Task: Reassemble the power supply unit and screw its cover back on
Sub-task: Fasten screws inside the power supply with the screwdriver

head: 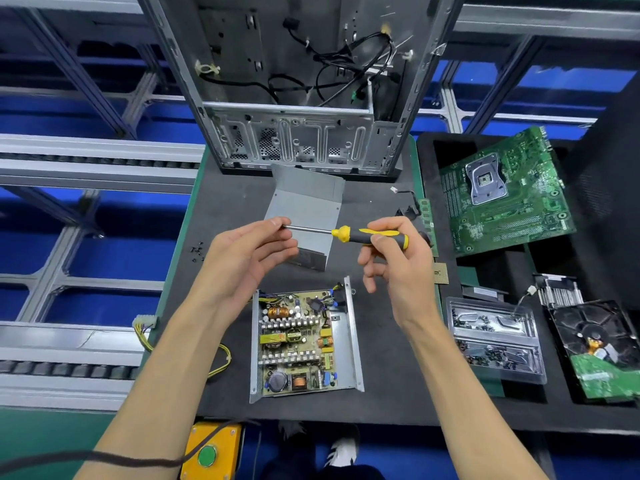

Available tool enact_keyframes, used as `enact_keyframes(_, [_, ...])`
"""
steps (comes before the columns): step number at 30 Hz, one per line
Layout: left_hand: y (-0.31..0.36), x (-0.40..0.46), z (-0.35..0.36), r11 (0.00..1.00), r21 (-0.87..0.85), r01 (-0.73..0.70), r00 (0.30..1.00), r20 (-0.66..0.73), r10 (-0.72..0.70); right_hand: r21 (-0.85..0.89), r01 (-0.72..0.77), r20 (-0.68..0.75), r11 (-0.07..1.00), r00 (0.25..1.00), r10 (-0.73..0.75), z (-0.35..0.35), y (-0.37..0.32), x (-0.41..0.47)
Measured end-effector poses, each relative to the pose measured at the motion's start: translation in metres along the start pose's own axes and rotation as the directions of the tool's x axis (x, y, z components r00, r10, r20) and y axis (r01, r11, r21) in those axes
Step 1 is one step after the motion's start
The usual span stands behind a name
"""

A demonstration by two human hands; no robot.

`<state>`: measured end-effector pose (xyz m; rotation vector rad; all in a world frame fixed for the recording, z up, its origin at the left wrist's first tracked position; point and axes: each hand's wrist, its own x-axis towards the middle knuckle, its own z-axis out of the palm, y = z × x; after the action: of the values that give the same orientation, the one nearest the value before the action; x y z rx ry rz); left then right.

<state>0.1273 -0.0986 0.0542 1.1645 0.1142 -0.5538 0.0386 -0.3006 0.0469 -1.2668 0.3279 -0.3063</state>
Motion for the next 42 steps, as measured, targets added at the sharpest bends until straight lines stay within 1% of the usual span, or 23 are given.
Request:
enact_keyframes(4, [0.003, 0.003, 0.001, 1.000, 0.001, -0.029, 0.999, -0.018, 0.029, 0.101, -0.048, -0.041, 0.994, 0.998, 0.052, 0.005, 0.004, 0.003])
enact_keyframes(8, [0.009, 0.004, -0.001, 0.999, 0.029, -0.027, 1.000, -0.011, 0.028, 0.119, -0.061, -0.054, 0.991, 0.996, 0.068, 0.009, 0.006, 0.007])
enact_keyframes(10, [0.010, 0.004, -0.006, 0.992, 0.122, -0.016, 0.998, -0.050, 0.023, 0.105, -0.047, -0.058, 0.993, 0.997, 0.053, 0.010, 0.006, 0.010])
enact_keyframes(11, [0.010, 0.005, -0.011, 0.973, 0.230, -0.026, 0.995, -0.087, 0.047, 0.092, -0.036, -0.060, 0.995, 0.997, 0.042, 0.010, 0.006, 0.011])
enact_keyframes(12, [0.009, 0.005, -0.016, 0.926, 0.376, -0.039, 0.988, -0.123, 0.091, 0.074, -0.025, -0.062, 0.997, 0.998, 0.029, 0.010, 0.006, 0.013])
enact_keyframes(13, [0.007, 0.006, -0.023, 0.839, 0.543, -0.043, 0.980, -0.142, 0.142, 0.058, -0.010, -0.064, 0.998, 0.998, 0.014, 0.010, 0.006, 0.014])
enact_keyframes(14, [0.005, 0.006, -0.030, 0.710, 0.704, -0.034, 0.977, -0.125, 0.170, 0.044, 0.007, -0.065, 0.999, 0.998, -0.004, 0.009, 0.006, 0.015])
enact_keyframes(15, [0.003, 0.006, -0.037, 0.559, 0.829, -0.012, 0.986, -0.083, 0.144, 0.028, 0.020, -0.064, 0.999, 0.998, -0.018, 0.009, 0.007, 0.017])
enact_keyframes(16, [0.001, 0.005, -0.042, 0.418, 0.909, 0.017, 0.997, -0.049, 0.067, 0.008, 0.032, -0.063, 0.999, 0.998, -0.031, 0.009, 0.008, 0.019])
enact_keyframes(17, [-0.002, 0.004, -0.046, 0.315, 0.948, 0.045, 0.999, -0.037, -0.031, -0.014, 0.043, -0.061, 0.999, 0.997, -0.044, 0.009, 0.008, 0.020])
enact_keyframes(18, [-0.004, 0.003, -0.049, 0.247, 0.966, 0.080, 0.991, -0.049, -0.128, -0.034, 0.050, -0.057, 0.998, 0.997, -0.052, 0.010, 0.008, 0.021])
enact_keyframes(19, [-0.005, 0.003, -0.053, 0.206, 0.972, 0.114, 0.976, -0.071, -0.206, -0.045, 0.052, -0.052, 0.998, 0.997, -0.054, 0.011, 0.008, 0.022])
enact_keyframes(20, [-0.005, 0.002, -0.056, 0.197, 0.970, 0.144, 0.959, -0.088, -0.269, -0.052, 0.052, -0.044, 0.997, 0.998, -0.054, 0.012, 0.009, 0.024])
enact_keyframes(22, [-0.005, 0.001, -0.060, 0.282, 0.939, 0.197, 0.933, -0.091, -0.349, -0.084, 0.061, -0.018, 0.995, 0.998, -0.062, 0.014, 0.010, 0.025])
enact_keyframes(23, [-0.004, 0.000, -0.061, 0.323, 0.925, 0.203, 0.928, -0.076, -0.365, -0.117, 0.072, 0.000, 0.991, 0.997, -0.072, 0.015, 0.011, 0.026])
enact_keyframes(24, [-0.003, 0.000, -0.061, 0.337, 0.922, 0.192, 0.926, -0.057, -0.372, -0.156, 0.083, 0.016, 0.984, 0.997, -0.082, 0.016, 0.012, 0.026])
enact_keyframes(26, [-0.002, 0.001, -0.061, 0.306, 0.938, 0.161, 0.921, -0.031, -0.389, -0.233, 0.101, 0.045, 0.967, 0.995, -0.093, 0.019, 0.013, 0.026])
enact_keyframes(29, [0.002, 0.004, -0.055, 0.172, 0.979, 0.113, 0.901, -0.028, -0.432, -0.290, 0.133, 0.089, 0.948, 0.990, -0.111, 0.025, 0.013, 0.027])
enact_keyframes(33, [0.008, 0.006, -0.047, -0.006, 1.000, -0.001, 0.890, -0.002, -0.456, -0.319, 0.160, 0.137, 0.934, 0.983, -0.121, 0.031, 0.010, 0.027])
enact_keyframes(35, [0.009, 0.004, -0.044, -0.075, 0.997, -0.004, 0.891, -0.031, -0.453, -0.345, 0.173, 0.158, 0.923, 0.980, -0.125, 0.032, 0.010, 0.028])
enact_keyframes(37, [0.009, 0.003, -0.042, -0.100, 0.995, 0.017, 0.897, -0.060, -0.438, -0.392, 0.202, 0.174, 0.897, 0.974, -0.143, 0.034, 0.011, 0.029])
enact_keyframes(40, [0.002, 0.003, -0.036, -0.089, 0.994, 0.057, 0.921, -0.087, -0.380, -0.430, 0.221, 0.200, 0.875, 0.969, -0.147, 0.037, 0.014, 0.031])
enact_keyframes(42, [-0.005, 0.002, -0.032, -0.131, 0.988, 0.076, 0.940, -0.115, -0.321, -0.440, 0.216, 0.204, 0.872, 0.969, -0.138, 0.037, 0.015, 0.033])
